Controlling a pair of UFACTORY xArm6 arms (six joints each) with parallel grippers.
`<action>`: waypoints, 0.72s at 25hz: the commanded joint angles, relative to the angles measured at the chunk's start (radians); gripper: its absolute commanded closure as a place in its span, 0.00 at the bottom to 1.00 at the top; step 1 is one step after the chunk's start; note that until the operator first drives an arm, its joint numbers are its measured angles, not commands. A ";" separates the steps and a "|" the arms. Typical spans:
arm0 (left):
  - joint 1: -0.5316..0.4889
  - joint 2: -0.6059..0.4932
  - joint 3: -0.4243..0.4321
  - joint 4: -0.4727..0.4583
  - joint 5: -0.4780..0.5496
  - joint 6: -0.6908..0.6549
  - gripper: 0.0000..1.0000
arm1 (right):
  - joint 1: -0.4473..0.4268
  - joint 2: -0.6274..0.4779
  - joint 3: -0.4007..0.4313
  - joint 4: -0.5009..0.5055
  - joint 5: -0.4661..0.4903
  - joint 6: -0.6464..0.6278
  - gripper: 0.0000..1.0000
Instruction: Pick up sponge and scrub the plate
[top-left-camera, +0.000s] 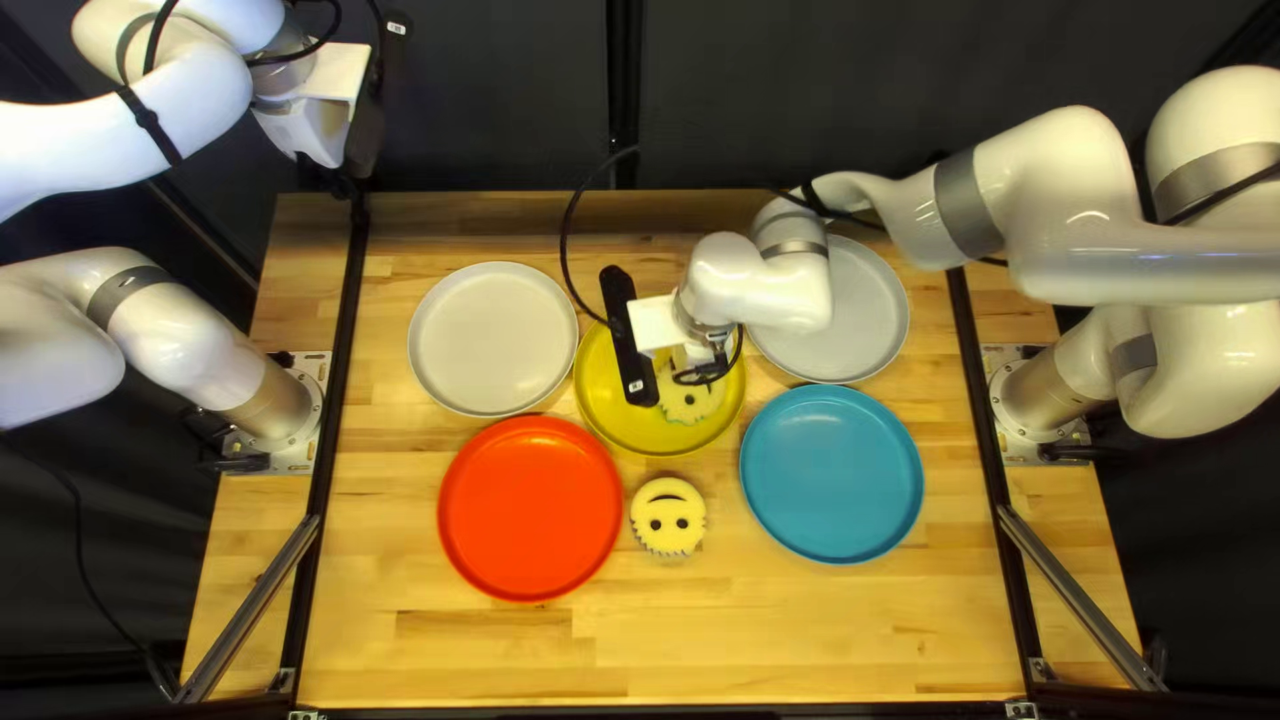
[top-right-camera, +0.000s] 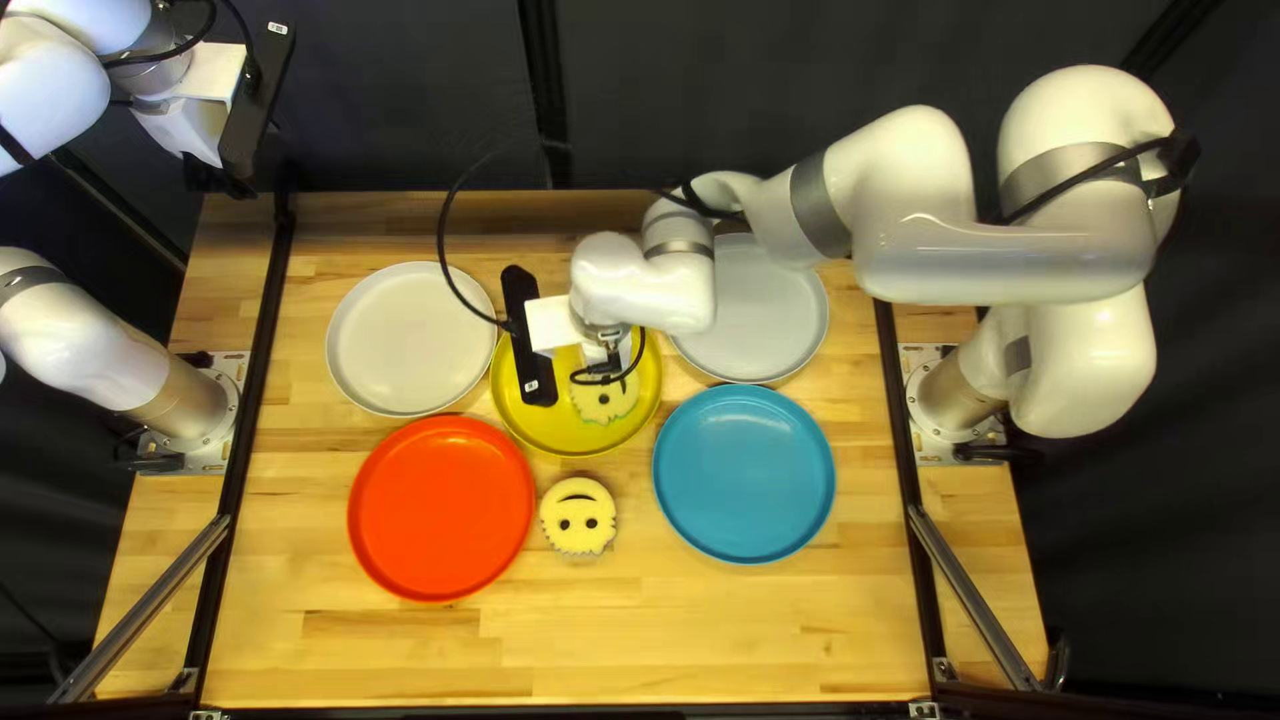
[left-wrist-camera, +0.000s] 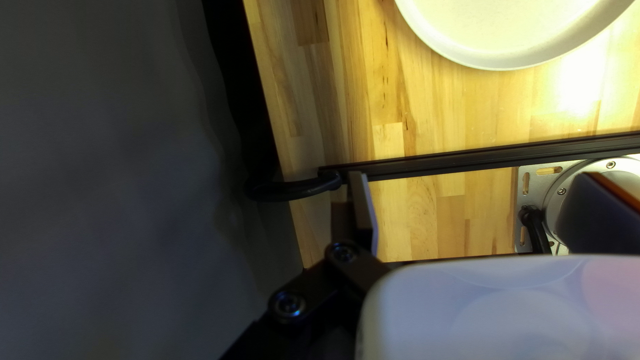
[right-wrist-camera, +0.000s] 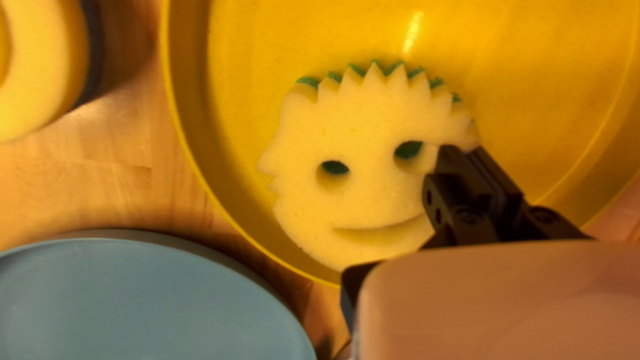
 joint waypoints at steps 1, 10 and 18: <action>0.000 0.000 0.000 0.000 0.000 0.000 0.00 | -0.045 0.081 -0.104 0.021 0.030 -0.059 1.00; 0.000 0.000 0.000 0.000 0.000 0.000 0.00 | -0.132 0.190 -0.289 0.045 0.127 -0.148 1.00; 0.000 0.000 0.000 0.000 0.000 0.000 0.00 | -0.121 0.199 -0.301 0.042 0.131 -0.130 1.00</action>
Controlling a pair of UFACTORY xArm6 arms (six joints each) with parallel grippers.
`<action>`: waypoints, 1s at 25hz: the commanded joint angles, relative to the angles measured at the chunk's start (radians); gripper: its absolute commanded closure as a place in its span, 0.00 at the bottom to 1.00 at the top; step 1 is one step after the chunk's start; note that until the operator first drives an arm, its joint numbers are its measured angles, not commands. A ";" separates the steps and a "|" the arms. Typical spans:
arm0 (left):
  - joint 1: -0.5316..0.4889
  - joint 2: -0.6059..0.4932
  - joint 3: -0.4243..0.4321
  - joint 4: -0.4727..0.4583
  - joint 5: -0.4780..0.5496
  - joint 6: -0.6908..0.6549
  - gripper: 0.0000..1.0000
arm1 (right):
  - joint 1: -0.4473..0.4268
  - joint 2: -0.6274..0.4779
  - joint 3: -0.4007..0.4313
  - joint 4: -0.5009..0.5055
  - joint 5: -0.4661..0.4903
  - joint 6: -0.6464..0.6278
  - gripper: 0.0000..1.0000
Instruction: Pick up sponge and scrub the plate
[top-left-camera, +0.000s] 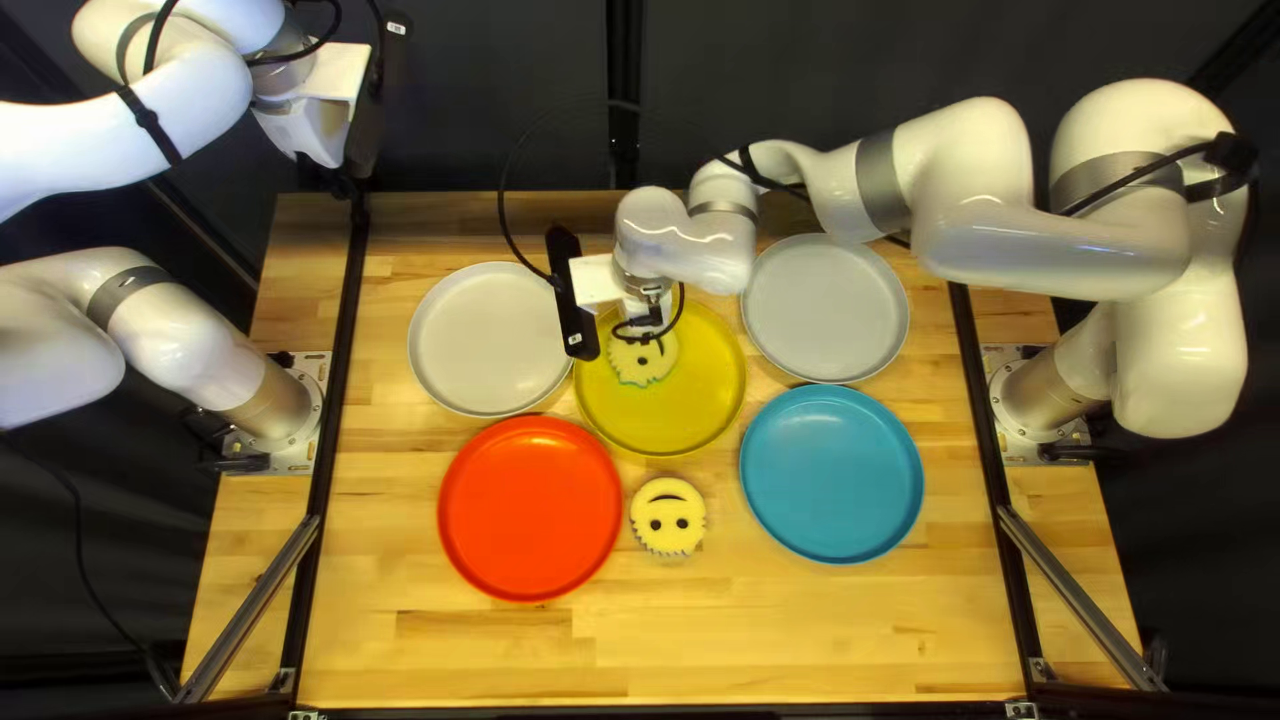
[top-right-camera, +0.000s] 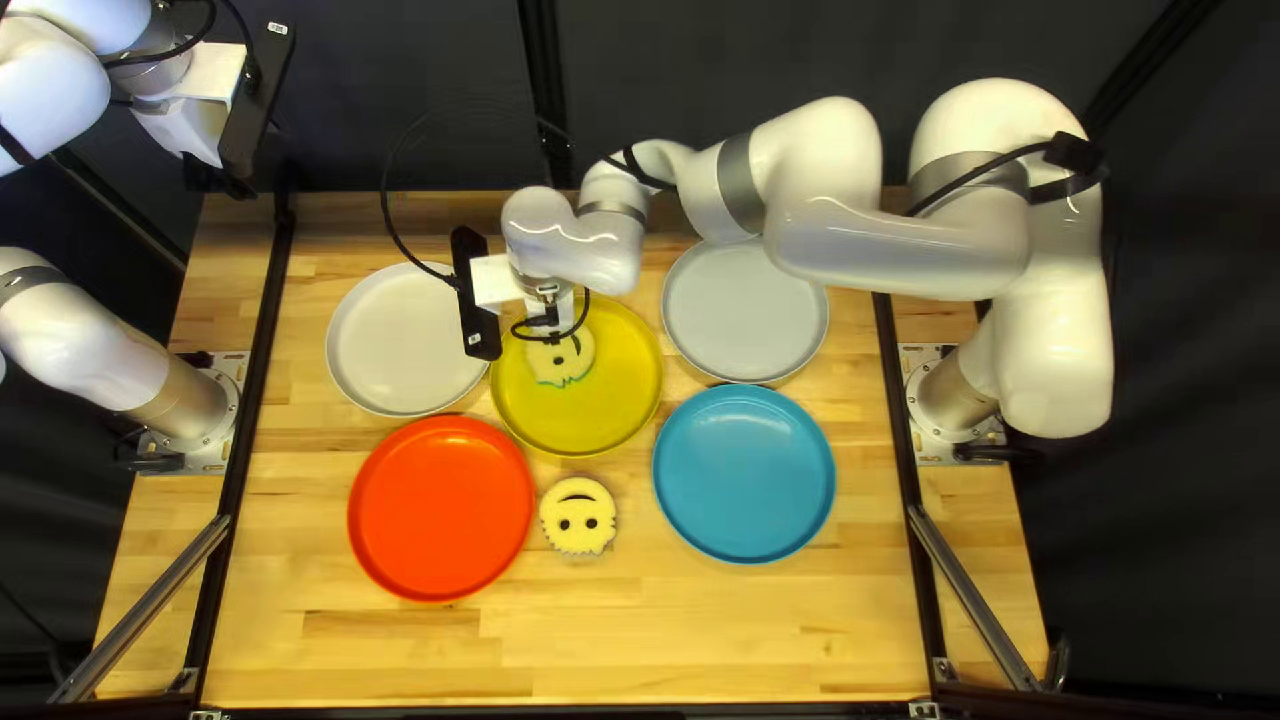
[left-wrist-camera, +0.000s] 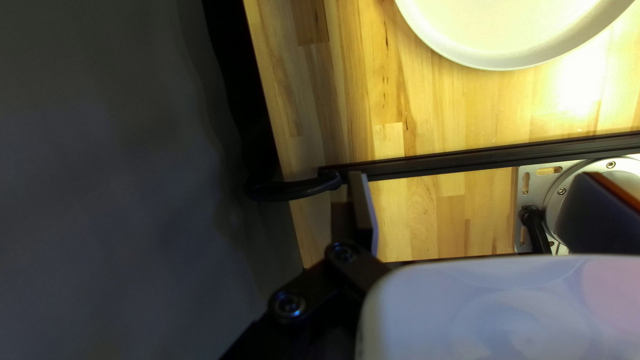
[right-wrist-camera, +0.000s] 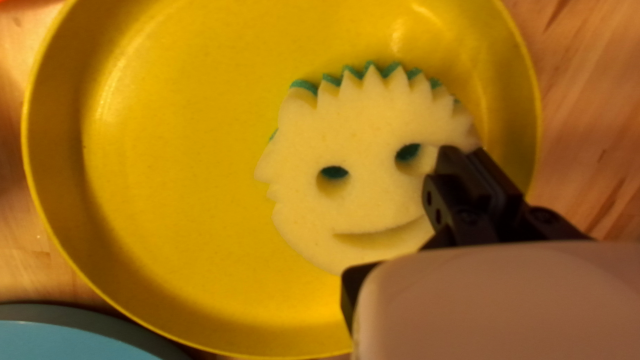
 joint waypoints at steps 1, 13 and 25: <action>0.000 0.000 0.000 0.000 0.000 0.000 0.00 | 0.026 -0.009 0.024 -0.008 -0.018 0.025 1.00; 0.000 0.000 0.000 0.000 0.000 0.000 0.00 | 0.176 -0.128 0.191 -0.080 -0.077 0.187 1.00; 0.000 0.000 0.000 0.000 0.000 0.000 0.00 | 0.101 -0.009 0.017 -0.063 -0.018 0.106 1.00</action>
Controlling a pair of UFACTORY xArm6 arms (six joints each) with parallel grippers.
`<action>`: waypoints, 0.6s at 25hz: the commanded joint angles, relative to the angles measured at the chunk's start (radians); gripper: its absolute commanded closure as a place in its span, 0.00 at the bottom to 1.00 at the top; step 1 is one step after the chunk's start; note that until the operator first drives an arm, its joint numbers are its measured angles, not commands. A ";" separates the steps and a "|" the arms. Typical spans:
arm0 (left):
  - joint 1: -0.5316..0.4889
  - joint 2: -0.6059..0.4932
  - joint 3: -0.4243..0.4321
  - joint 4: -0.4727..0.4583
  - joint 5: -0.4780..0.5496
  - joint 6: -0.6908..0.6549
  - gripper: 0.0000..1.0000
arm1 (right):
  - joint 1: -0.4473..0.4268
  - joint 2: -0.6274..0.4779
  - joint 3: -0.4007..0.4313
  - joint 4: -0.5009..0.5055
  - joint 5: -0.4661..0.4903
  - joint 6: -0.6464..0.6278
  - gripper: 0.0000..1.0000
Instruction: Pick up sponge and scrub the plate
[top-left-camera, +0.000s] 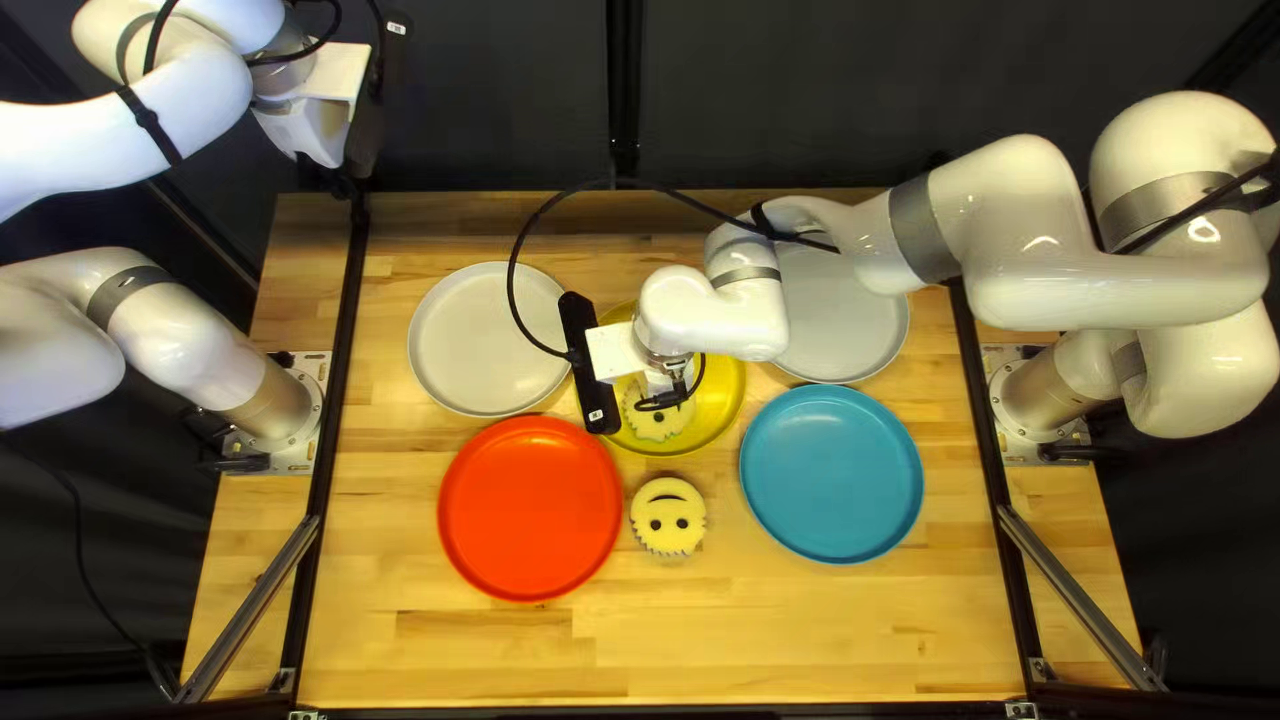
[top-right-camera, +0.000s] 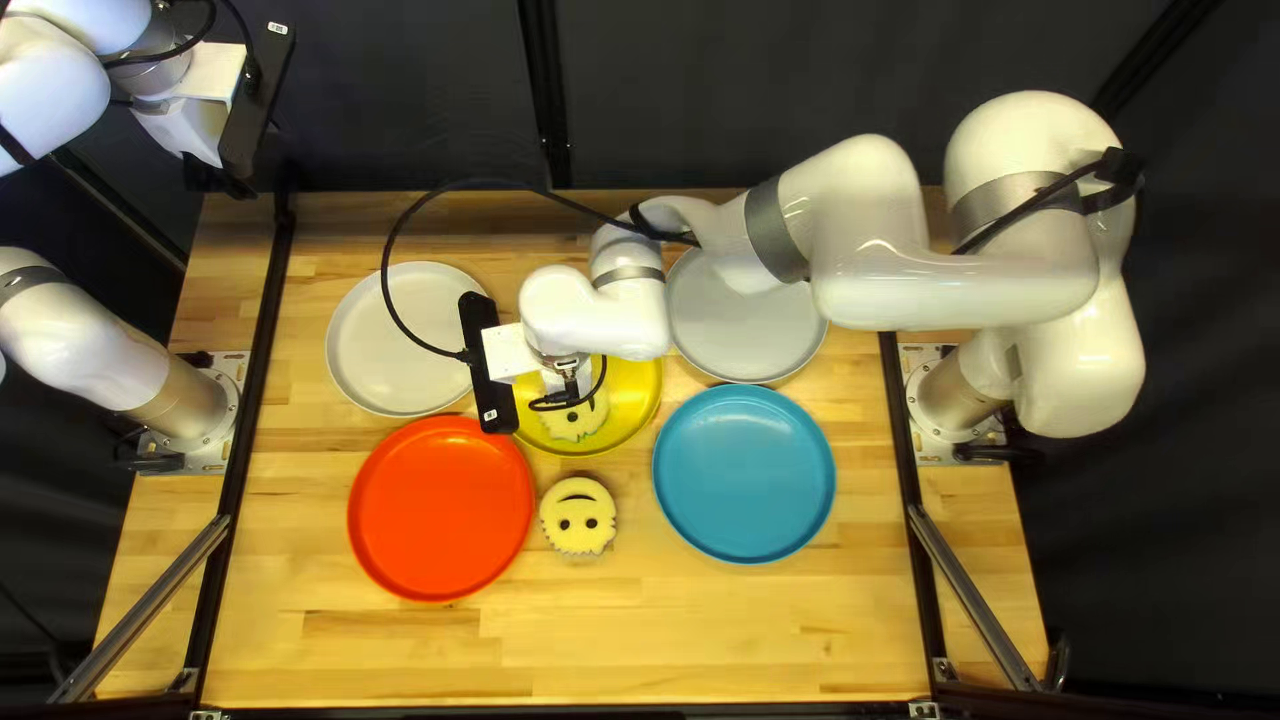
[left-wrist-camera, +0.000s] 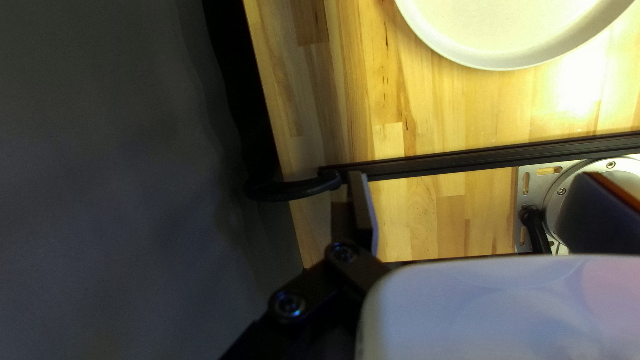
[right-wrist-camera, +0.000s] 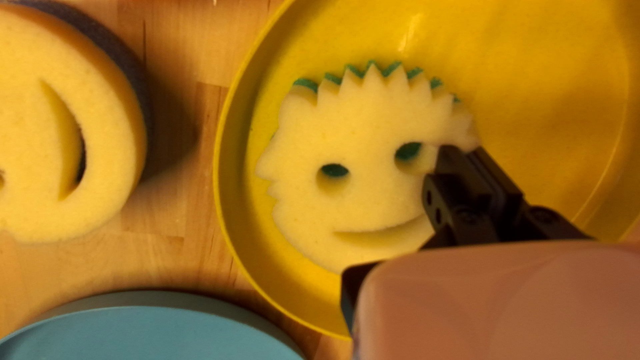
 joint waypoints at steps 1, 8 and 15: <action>0.000 0.000 0.000 0.000 0.000 0.000 0.00 | -0.031 0.052 -0.092 0.016 0.044 -0.038 1.00; 0.000 0.000 0.000 0.000 0.000 0.000 0.00 | -0.014 0.080 -0.159 0.002 0.079 -0.027 1.00; 0.000 0.000 0.000 0.000 0.000 0.000 0.00 | 0.041 0.011 -0.054 -0.026 0.040 0.033 1.00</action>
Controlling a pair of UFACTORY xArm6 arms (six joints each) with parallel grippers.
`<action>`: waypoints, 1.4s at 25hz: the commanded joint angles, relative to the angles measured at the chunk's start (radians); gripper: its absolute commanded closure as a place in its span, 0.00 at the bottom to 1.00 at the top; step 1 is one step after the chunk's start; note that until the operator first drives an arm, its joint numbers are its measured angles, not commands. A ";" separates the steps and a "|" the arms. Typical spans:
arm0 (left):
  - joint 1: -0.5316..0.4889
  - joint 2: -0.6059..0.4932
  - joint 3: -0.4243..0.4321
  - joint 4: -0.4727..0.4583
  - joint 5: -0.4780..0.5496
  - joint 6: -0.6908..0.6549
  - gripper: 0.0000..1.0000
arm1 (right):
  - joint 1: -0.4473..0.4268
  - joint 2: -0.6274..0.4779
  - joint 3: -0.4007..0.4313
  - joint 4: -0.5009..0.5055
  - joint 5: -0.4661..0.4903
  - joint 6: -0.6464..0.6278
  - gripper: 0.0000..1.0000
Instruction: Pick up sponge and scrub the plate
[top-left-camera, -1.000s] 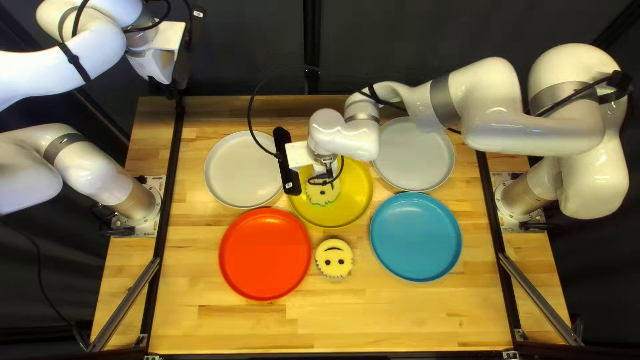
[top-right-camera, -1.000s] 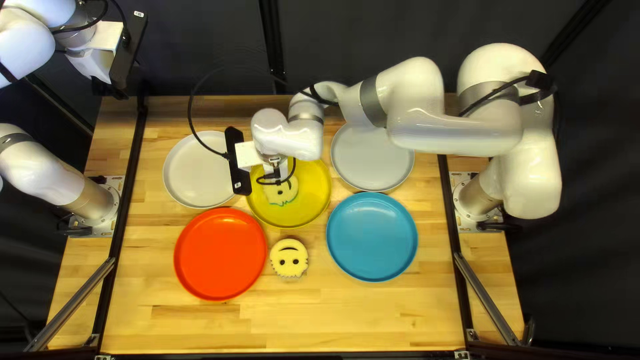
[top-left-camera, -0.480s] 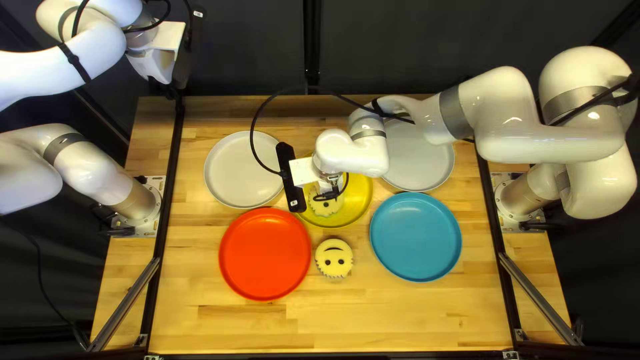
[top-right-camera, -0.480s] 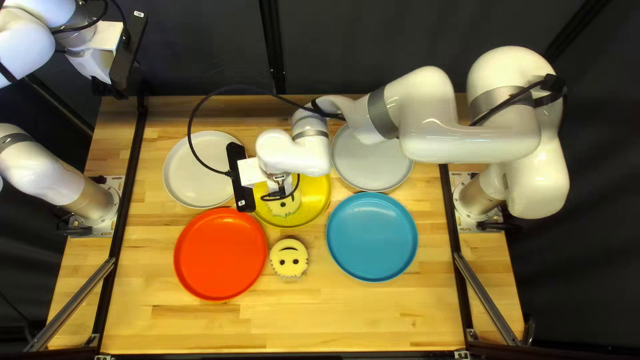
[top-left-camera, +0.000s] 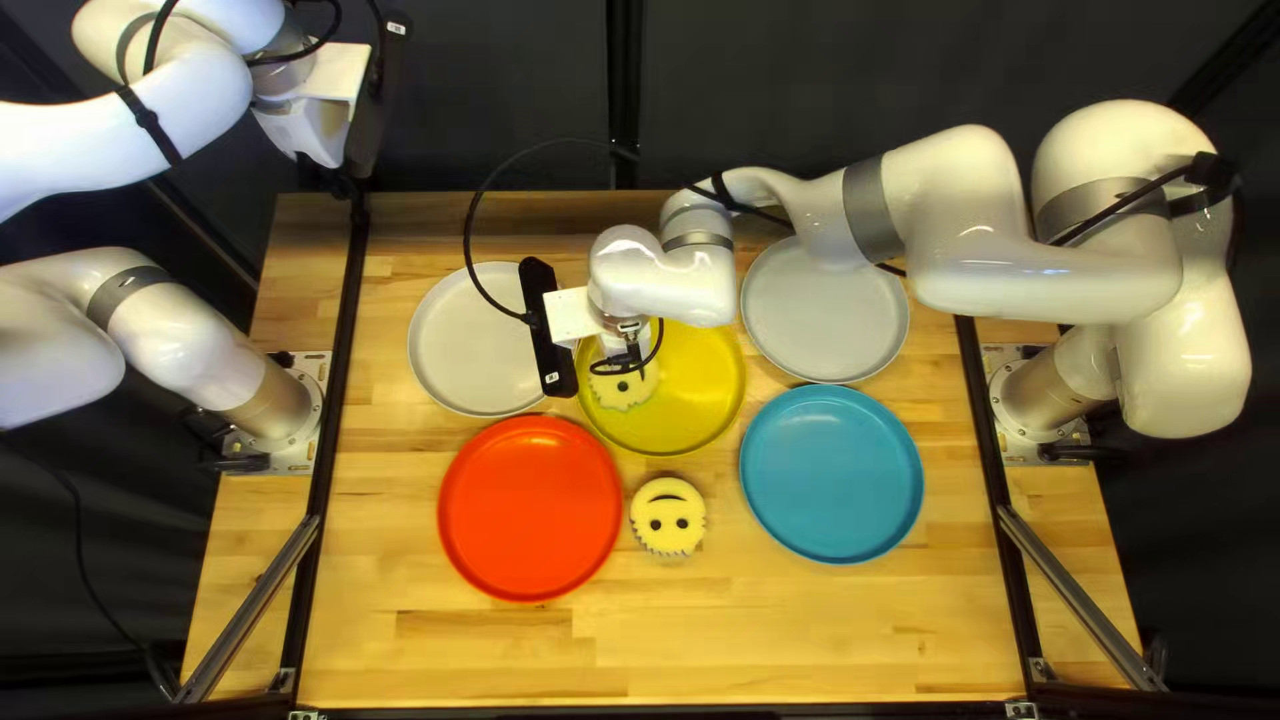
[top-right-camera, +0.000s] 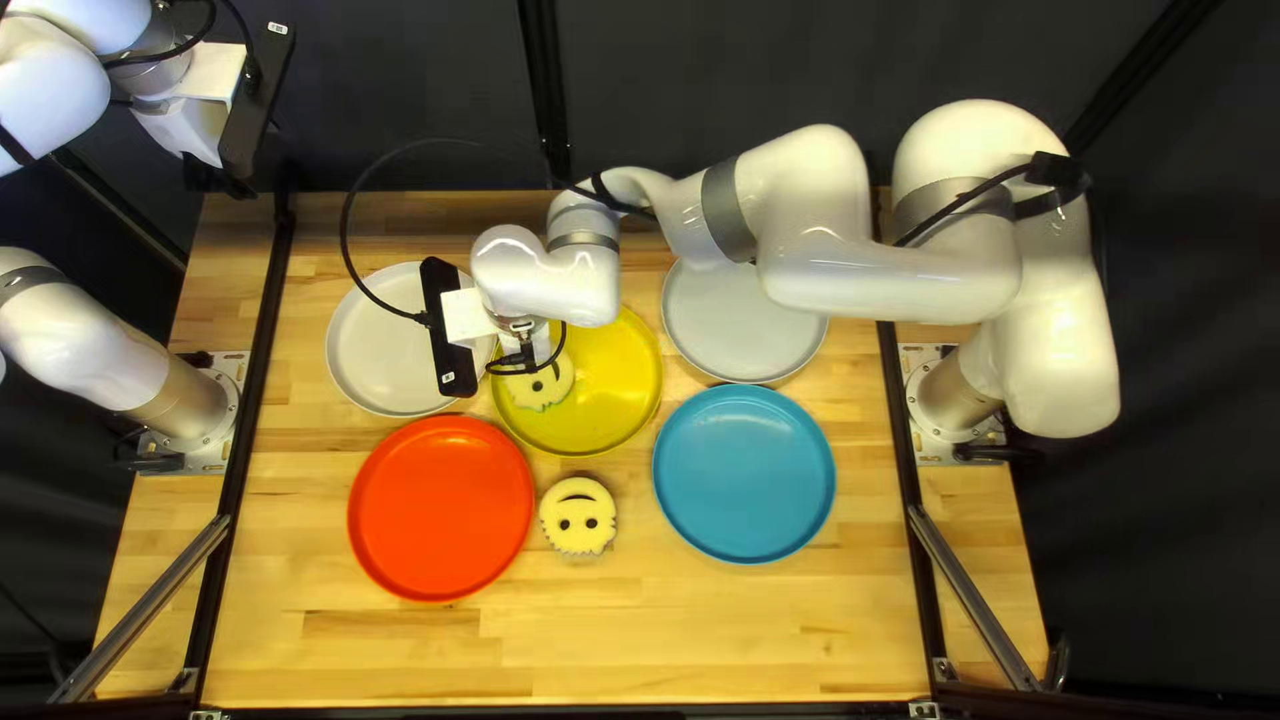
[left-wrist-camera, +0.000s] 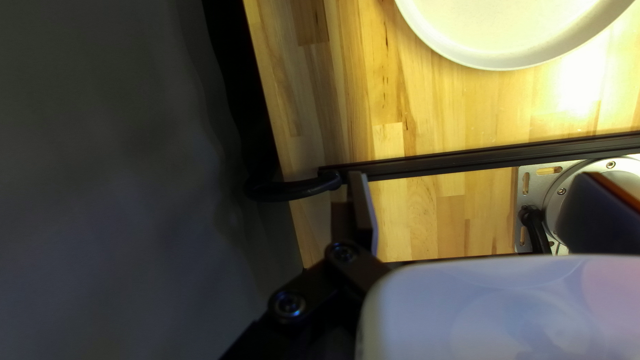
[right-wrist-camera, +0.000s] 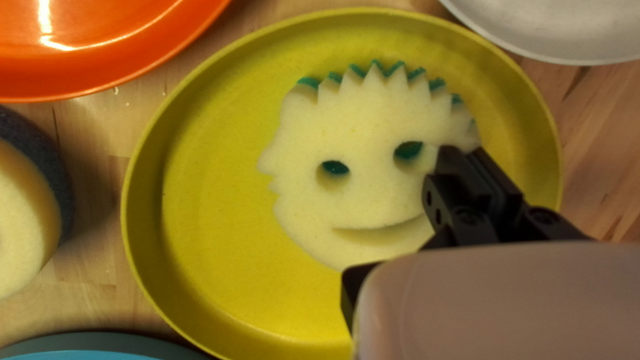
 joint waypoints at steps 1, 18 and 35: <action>0.000 0.000 0.000 0.000 0.000 0.000 0.00 | 0.037 -0.051 0.079 -0.021 -0.033 0.042 1.00; 0.000 0.000 0.000 0.000 0.000 0.000 0.00 | -0.013 -0.021 0.066 0.015 -0.063 -0.039 1.00; 0.000 0.000 0.000 0.000 0.000 0.000 0.00 | -0.012 -0.040 0.087 0.021 -0.056 -0.037 1.00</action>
